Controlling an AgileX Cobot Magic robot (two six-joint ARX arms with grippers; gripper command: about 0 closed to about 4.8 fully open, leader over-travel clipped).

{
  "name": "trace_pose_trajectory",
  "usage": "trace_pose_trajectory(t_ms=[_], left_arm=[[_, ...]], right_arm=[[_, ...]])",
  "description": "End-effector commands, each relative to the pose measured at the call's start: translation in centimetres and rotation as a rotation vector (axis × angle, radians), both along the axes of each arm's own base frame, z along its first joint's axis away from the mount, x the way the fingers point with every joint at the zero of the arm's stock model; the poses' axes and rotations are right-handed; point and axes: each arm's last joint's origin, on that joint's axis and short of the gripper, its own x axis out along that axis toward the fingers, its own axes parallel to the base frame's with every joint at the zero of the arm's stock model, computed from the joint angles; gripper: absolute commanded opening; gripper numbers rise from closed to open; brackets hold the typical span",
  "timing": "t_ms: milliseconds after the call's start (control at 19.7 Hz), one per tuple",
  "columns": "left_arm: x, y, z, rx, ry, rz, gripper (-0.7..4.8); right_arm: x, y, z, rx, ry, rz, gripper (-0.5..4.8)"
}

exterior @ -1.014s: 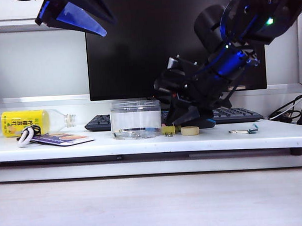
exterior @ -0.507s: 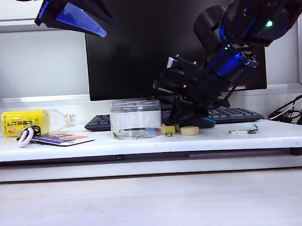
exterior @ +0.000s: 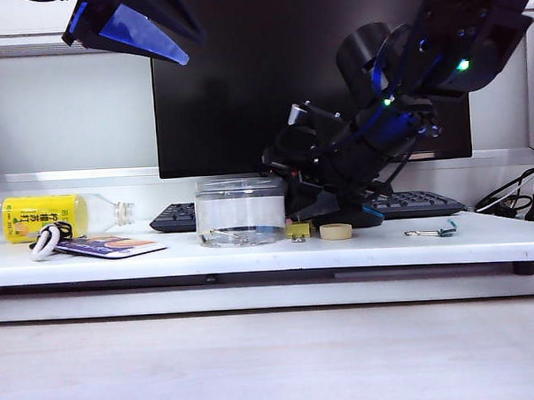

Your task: Pick up the clips with the largest number of clips of the same color on the table and place them in a round transparent plastic box.

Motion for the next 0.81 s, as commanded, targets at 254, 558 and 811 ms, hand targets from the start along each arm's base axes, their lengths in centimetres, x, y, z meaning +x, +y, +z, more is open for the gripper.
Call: trace_pose_trajectory(t_ms=[254, 558, 811], left_arm=[[0.0, 0.0, 0.3, -0.005, -0.012, -0.001, 1.87], [-0.1, 0.0, 0.2, 0.0, -0.002, -0.001, 1.87], [-0.2, 0.1, -0.1, 0.014, 0.025, -0.001, 1.87]], right_arm=[[0.4, 0.4, 0.7, 0.01, 0.032, 0.041, 0.5], [0.9, 0.1, 3.2, -0.044, -0.003, 0.042, 0.48], [1.0, -0.6, 3.4, -0.046, 0.005, 0.029, 0.55]])
